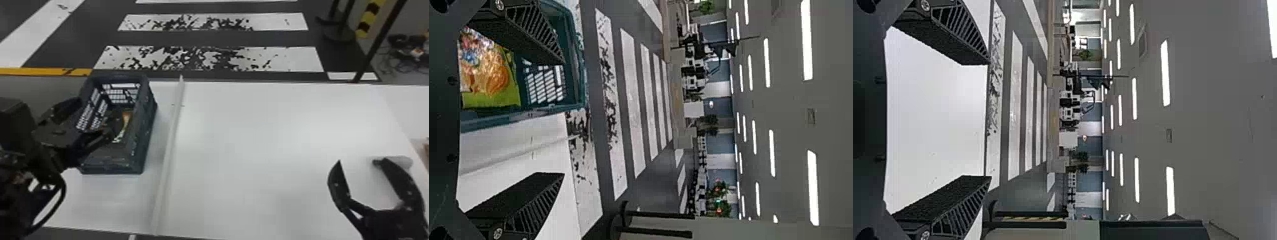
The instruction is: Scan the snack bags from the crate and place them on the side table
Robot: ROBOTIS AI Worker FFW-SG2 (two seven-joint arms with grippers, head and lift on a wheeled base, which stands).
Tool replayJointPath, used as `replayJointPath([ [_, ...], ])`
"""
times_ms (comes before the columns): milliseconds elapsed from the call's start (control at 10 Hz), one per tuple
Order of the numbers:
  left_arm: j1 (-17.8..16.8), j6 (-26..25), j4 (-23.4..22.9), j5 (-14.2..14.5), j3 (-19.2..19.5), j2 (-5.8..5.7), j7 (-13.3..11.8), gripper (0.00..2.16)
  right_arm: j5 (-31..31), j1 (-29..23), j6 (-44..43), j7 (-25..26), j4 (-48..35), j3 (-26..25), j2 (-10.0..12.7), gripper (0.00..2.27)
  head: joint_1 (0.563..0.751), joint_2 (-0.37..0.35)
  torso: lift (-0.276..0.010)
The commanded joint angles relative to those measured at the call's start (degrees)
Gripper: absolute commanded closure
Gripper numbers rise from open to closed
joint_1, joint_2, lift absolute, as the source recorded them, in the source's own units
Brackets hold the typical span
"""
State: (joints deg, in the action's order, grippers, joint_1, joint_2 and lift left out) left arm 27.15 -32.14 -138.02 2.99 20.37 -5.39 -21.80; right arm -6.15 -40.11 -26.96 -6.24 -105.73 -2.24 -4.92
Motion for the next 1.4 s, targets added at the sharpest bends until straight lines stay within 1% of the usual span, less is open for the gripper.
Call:
replayJointPath([
  [0,-2.7,-2.4,2.1,-1.4,2.3,-5.07,-1.2,0.08,0.1,-0.6,0.0,0.0,0.0,-0.2,0.0,0.06,0.695,0.112,-0.094],
  [100,-4.9,-3.3,4.3,-3.7,2.5,-7.88,-2.8,0.08,0.2,-0.9,0.2,0.0,0.0,-0.2,0.1,0.06,0.695,0.139,-0.094],
  [200,-8.0,-3.9,6.9,-7.3,2.9,-9.47,-6.1,0.08,0.4,-1.1,0.2,0.0,0.1,-0.1,0.3,0.06,0.695,0.162,-0.094],
  [300,-11.3,-3.9,9.9,-11.0,2.9,-9.64,-9.9,0.08,0.4,-1.1,0.2,0.0,0.1,0.2,0.4,0.06,0.695,0.184,-0.094],
  [400,-14.2,-3.7,13.5,-13.1,2.8,-10.87,-11.5,0.08,0.4,-1.1,0.2,0.0,0.4,0.6,0.5,0.06,0.695,0.192,-0.094],
  [500,-16.8,-3.5,17.3,-14.7,2.4,-12.54,-13.5,0.08,0.5,-1.0,0.4,0.0,0.7,0.8,0.7,0.06,0.695,0.214,-0.094],
  [600,-20.3,-3.3,22.5,-16.6,0.4,-14.48,-15.5,0.08,0.5,-1.0,0.4,0.0,0.8,0.7,1.0,0.06,0.695,0.234,-0.094],
  [700,-24.3,-2.4,28.4,-18.5,-2.3,-16.15,-17.7,0.08,0.6,-1.0,0.4,0.0,1.1,0.7,1.3,0.06,0.695,0.246,-0.094],
  [800,-28.4,1.2,34.8,-21.0,-5.3,-17.20,-19.9,0.08,1.1,-1.0,0.7,0.0,1.2,0.6,1.8,0.06,0.695,0.245,-0.094],
  [900,-32.5,4.1,40.4,-24.0,-8.1,-17.29,-22.7,0.08,1.2,-0.9,0.9,0.0,1.1,0.7,2.1,0.06,0.695,0.237,-0.094],
  [1000,-36.6,5.3,45.9,-26.1,-10.8,-17.46,-24.5,0.08,1.5,-0.9,0.9,0.0,1.1,0.7,2.3,0.06,0.695,0.224,-0.094],
  [1100,-40.6,5.3,51.6,-28.2,-13.8,-17.64,-25.5,0.08,1.7,-0.9,0.9,0.0,1.1,0.2,2.4,0.06,0.695,0.207,-0.094],
  [1200,-44.4,6.9,57.3,-29.1,-15.8,-17.64,-26.5,0.08,1.6,-1.0,0.9,0.1,1.1,-0.3,2.4,0.06,0.695,0.195,-0.094],
  [1300,-47.5,7.4,62.0,-30.7,-18.2,-17.55,-26.5,0.08,1.6,-1.1,0.9,0.0,1.1,-0.7,2.4,0.06,0.695,0.187,-0.094],
])
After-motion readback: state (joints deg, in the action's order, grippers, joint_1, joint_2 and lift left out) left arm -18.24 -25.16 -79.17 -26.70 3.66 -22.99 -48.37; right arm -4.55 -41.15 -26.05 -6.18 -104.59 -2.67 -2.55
